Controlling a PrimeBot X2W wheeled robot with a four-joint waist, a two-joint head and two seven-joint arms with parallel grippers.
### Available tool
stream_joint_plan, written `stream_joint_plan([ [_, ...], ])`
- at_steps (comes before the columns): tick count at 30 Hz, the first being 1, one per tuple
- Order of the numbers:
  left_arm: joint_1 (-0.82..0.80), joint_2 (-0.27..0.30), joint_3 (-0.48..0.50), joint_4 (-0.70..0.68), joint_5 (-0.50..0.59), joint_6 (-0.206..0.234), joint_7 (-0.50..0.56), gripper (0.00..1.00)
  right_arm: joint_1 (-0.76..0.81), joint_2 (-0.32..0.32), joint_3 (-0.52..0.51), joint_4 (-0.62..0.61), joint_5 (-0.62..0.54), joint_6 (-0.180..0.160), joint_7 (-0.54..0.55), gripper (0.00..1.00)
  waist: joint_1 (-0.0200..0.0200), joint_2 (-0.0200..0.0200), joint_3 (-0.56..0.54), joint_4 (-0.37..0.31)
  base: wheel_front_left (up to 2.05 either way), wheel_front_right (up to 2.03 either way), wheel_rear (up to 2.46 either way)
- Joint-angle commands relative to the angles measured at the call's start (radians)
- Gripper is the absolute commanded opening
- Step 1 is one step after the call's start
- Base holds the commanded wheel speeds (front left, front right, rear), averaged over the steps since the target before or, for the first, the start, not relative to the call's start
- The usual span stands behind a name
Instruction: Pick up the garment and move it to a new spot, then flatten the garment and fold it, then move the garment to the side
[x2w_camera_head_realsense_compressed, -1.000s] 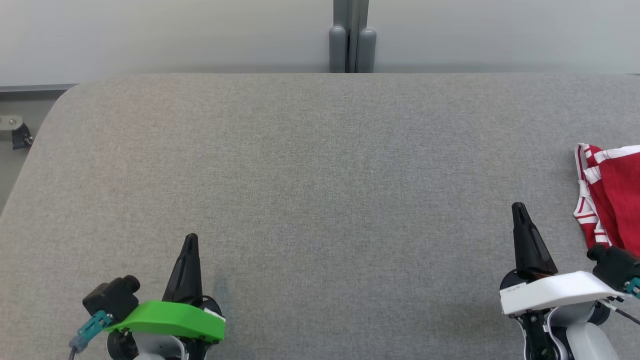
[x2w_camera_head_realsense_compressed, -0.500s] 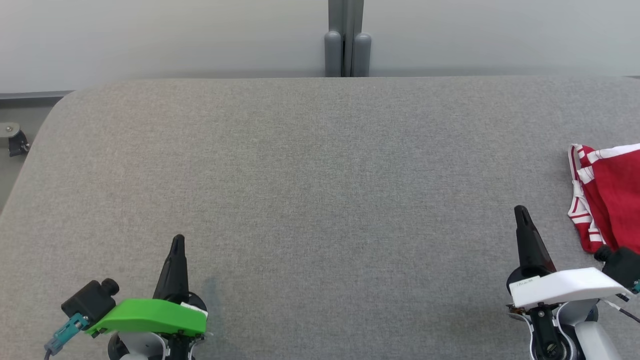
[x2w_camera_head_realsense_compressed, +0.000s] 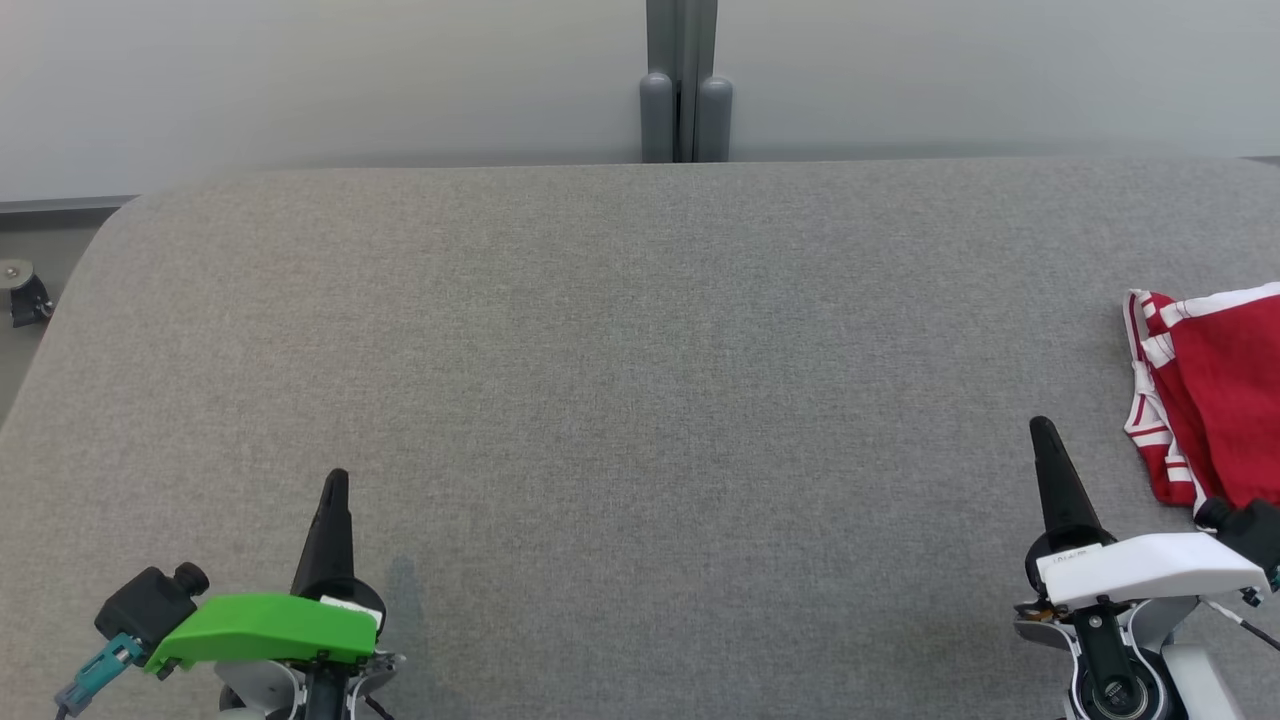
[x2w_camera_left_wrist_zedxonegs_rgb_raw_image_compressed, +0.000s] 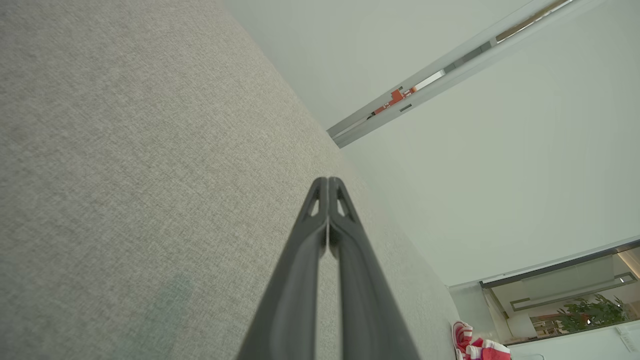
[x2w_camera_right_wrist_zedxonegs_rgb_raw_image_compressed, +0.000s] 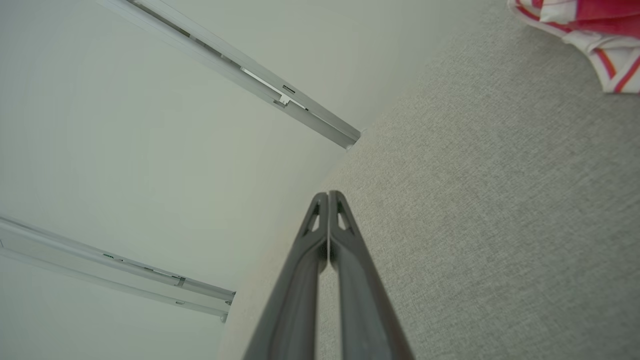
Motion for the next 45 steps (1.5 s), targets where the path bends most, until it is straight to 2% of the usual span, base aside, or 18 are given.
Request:
stream_joint_plan([
  [1, -0.026, 0.009, 0.011, -0.005, -0.032, -0.008, 0.006, 0.00, -0.023, -0.007, -0.005, -0.003, 0.032, -0.001, 0.008, 0.00, 0.0000, -0.0001, -0.002, -0.001, 0.00, 0.00, 0.00],
  [21, -0.035, 0.010, 0.070, 0.010, -0.249, -0.029, 0.065, 0.00, -0.038, -0.008, -0.025, 0.036, 0.265, -0.001, 0.068, 0.00, -0.0001, -0.0001, -0.021, -0.019, 0.00, 0.00, 0.00],
  [45, -0.043, 0.005, 0.125, 0.026, -0.431, -0.046, 0.121, 0.00, -0.049, -0.004, -0.046, 0.069, 0.463, -0.001, 0.124, 0.00, -0.0001, -0.0001, -0.042, -0.037, 0.00, 0.00, 0.00],
])
